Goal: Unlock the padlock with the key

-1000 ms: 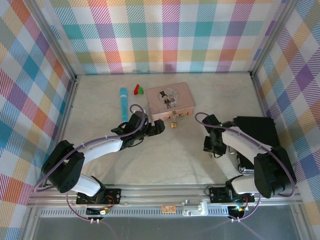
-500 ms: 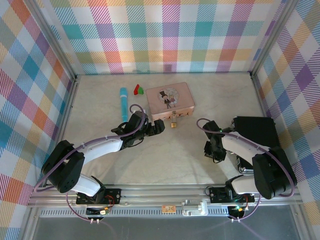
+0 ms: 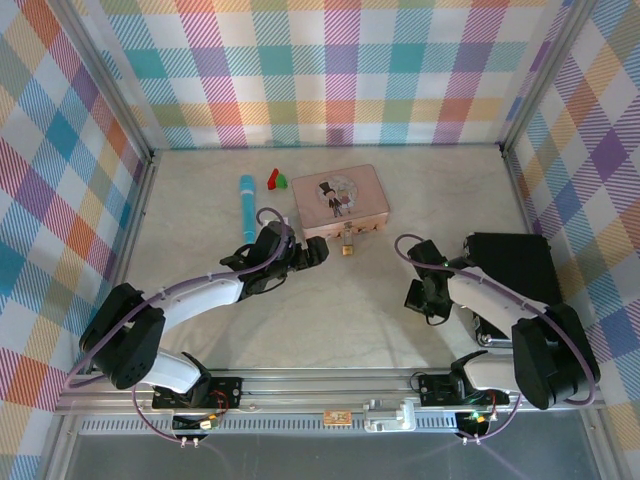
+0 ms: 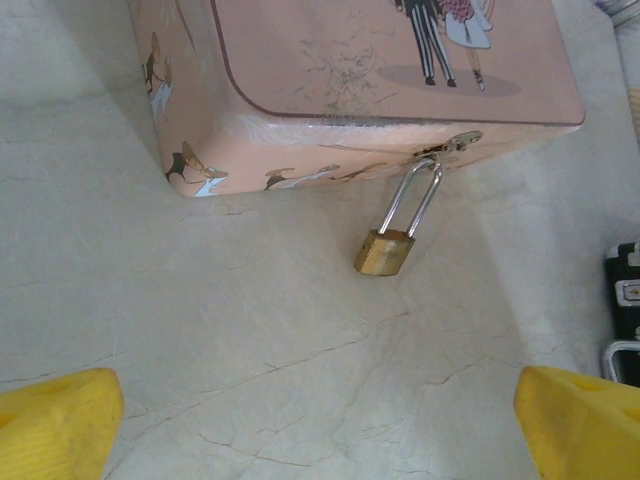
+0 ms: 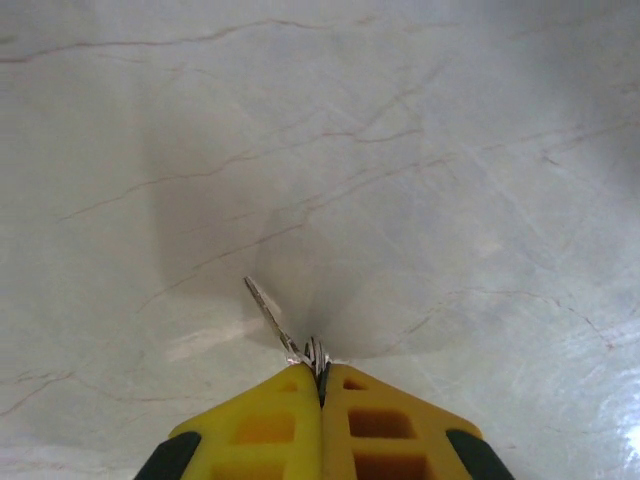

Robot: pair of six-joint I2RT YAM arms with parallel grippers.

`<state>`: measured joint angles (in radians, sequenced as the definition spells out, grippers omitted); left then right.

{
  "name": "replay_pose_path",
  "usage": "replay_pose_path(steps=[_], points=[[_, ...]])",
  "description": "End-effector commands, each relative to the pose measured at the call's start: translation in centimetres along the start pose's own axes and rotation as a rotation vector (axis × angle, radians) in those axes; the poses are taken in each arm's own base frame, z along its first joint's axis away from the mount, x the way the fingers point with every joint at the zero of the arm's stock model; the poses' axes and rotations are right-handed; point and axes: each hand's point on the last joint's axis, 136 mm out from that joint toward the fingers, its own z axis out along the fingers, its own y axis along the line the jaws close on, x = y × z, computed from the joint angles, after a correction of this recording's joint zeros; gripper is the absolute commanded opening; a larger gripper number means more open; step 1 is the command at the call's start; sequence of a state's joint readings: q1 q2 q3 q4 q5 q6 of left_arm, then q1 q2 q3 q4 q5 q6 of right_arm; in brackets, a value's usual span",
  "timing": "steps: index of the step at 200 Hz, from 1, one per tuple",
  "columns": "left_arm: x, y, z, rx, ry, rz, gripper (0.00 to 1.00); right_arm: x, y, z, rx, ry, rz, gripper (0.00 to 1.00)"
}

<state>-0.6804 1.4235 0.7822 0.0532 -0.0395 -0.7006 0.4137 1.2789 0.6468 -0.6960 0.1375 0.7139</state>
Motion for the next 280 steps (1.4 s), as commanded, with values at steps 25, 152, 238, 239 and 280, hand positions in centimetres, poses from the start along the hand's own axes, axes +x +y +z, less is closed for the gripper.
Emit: replay_pose_path(steps=[25, 152, 238, 239, 280], points=[[-1.1, -2.3, -1.1, 0.112, -0.052, -0.08, 1.0, -3.2, 7.3, -4.6, -0.3, -0.089, -0.239, 0.0], [0.3, -11.3, 0.8, 0.477, 0.021, -0.227, 0.68, -4.1, 17.4, -11.4, -0.855, -0.131, -0.403, 0.0], [0.1, -13.0, 1.7, 0.519, 0.02, -0.218, 0.51, -4.1, 18.9, -11.5, -0.954, -0.116, -0.381, 0.0], [0.1, -13.0, 1.7, 0.519, 0.019, -0.218, 0.51, -4.1, 18.9, -11.5, -0.955, -0.116, -0.381, 0.0], [0.2, -12.8, 2.1, 0.503, 0.016, -0.194, 0.25, -4.3, 18.9, -11.8, -0.955, -0.13, -0.387, 0.0]])
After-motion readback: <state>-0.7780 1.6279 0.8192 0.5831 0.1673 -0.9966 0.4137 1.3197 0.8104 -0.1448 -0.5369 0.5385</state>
